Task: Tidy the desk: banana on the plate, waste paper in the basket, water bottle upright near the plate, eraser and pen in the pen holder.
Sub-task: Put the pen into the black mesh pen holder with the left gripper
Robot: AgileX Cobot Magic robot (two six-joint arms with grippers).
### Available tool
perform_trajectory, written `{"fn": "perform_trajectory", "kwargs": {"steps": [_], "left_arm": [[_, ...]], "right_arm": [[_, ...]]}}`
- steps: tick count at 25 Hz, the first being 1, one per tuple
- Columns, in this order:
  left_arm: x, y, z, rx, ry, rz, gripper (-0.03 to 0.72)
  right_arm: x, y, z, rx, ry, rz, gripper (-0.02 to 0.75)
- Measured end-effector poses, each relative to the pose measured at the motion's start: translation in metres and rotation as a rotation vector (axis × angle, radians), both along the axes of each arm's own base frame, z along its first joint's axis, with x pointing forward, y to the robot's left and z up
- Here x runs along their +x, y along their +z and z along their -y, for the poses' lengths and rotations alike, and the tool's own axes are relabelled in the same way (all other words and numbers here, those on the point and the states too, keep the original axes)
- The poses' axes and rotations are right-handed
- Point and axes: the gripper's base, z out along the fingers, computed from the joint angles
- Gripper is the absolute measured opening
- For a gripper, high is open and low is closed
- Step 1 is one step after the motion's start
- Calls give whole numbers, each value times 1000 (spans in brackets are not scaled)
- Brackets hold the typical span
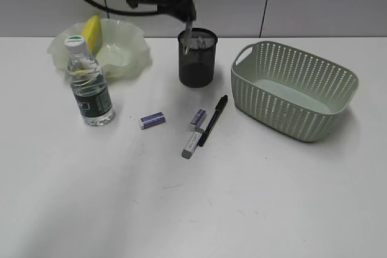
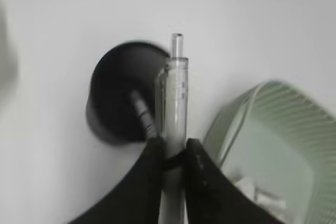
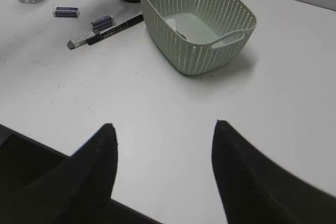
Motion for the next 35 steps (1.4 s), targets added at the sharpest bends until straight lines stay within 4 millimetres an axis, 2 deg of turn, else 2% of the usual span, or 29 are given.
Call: {"fn": "perform_trajectory", "kwargs": {"steps": [3, 8, 13, 18, 22, 35], "left_arm": [[6, 24, 2, -91, 5, 169, 74], [22, 29, 8, -148, 5, 382, 74], [41, 2, 19, -175, -9, 506, 74], [52, -44, 25, -131, -22, 468, 74], [56, -67, 26, -60, -52, 466, 74], [56, -71, 23, 3, -71, 456, 74]], "right_arm": [[0, 0, 0, 0, 0, 0, 458], [0, 0, 0, 0, 0, 0, 458], [0, 0, 0, 0, 0, 0, 458], [0, 0, 0, 0, 0, 0, 457], [0, 0, 0, 0, 0, 0, 457], [0, 0, 0, 0, 0, 0, 457]]}}
